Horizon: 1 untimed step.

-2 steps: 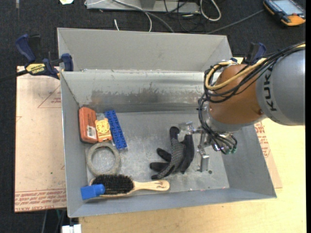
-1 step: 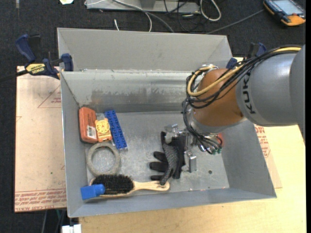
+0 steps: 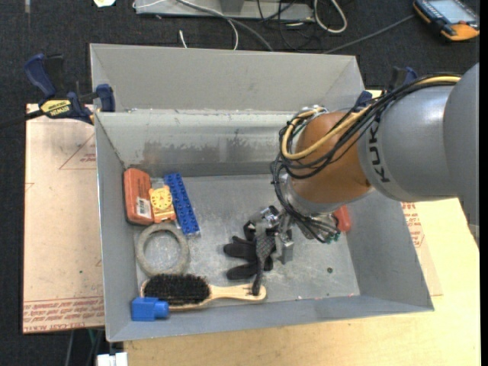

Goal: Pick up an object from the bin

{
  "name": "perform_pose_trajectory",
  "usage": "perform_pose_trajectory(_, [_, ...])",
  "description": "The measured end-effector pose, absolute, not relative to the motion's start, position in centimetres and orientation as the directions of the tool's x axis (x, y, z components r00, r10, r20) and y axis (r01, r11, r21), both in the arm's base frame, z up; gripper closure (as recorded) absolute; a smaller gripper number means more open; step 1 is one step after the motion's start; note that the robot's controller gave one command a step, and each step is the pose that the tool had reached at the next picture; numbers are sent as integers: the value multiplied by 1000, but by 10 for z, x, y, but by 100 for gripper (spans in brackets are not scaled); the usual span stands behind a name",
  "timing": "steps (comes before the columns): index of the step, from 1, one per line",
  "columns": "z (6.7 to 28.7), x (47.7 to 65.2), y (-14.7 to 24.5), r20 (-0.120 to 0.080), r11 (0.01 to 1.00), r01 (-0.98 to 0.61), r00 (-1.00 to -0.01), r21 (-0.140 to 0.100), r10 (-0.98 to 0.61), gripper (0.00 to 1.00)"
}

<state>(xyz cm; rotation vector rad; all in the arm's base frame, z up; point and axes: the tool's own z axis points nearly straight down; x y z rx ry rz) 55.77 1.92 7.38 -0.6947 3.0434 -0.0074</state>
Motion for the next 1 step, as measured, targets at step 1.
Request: perform_pose_trajectory(1, [74, 558, 19, -18, 901, -434, -901, -9, -434, 100])
